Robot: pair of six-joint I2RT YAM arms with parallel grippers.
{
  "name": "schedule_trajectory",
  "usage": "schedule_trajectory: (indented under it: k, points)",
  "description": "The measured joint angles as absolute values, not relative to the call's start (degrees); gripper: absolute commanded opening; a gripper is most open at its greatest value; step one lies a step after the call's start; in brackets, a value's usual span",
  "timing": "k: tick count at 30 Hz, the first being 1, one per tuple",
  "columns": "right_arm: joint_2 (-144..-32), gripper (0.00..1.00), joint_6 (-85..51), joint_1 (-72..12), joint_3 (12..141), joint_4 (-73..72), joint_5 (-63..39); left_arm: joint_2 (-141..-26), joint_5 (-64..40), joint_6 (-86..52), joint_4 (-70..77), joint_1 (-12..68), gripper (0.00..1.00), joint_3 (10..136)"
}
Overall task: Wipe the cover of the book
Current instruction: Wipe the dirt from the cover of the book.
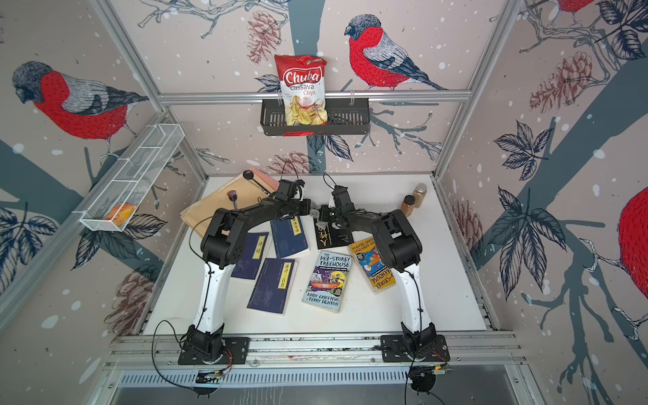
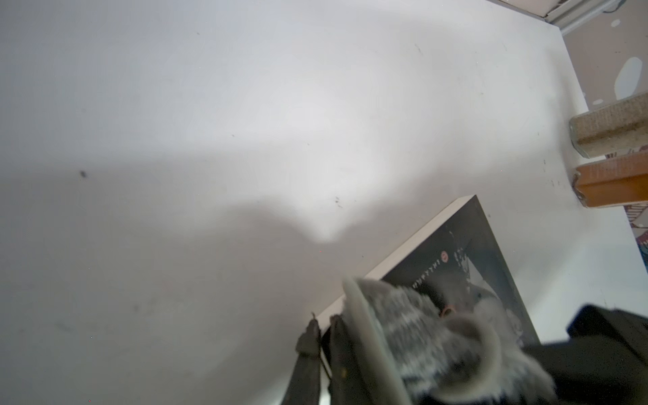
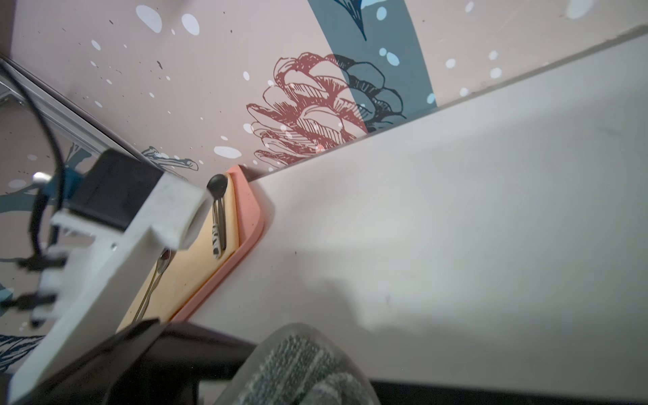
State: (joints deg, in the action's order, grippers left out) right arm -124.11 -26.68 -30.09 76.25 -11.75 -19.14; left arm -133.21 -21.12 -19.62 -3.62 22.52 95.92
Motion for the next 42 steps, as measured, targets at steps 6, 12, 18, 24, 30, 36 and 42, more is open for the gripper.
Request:
schedule_trajectory:
  k: [6, 12, 18, 24, 30, 36, 42]
  points:
    - [-113.8, 0.04, -26.5, -30.2, 64.6, -8.6, -17.7, -133.2, -22.1, -19.6, -3.9, 22.4, 0.08, 95.9]
    - [-111.4, 0.04, -26.3, -30.0, 59.6, -10.6, -17.0, -132.6, -22.2, -19.6, -4.0, 22.4, 0.08, 95.3]
    - [-118.7, 0.03, -26.3, -28.9, 66.0, -14.8, -18.9, -131.9, -22.3, -19.7, -4.1, 22.4, 0.08, 94.2]
    - [-129.3, 0.03, -27.0, -28.1, 81.4, -14.7, -19.3, -131.2, -21.8, -19.8, -4.1, 22.5, 0.08, 93.3]
    - [-130.6, 0.03, -27.0, -28.6, 83.3, -14.3, -18.2, -130.7, -21.5, -20.1, -4.8, 22.6, 0.11, 93.3]
    - [-128.0, 0.03, -27.2, -28.6, 76.2, -20.9, -18.0, -130.6, -22.2, -19.9, -6.6, 23.2, 0.13, 94.1]
    - [-122.9, 0.03, -27.4, -28.9, 69.1, -22.0, -17.9, -130.6, -21.8, -19.2, -8.1, 24.3, 0.12, 95.7]
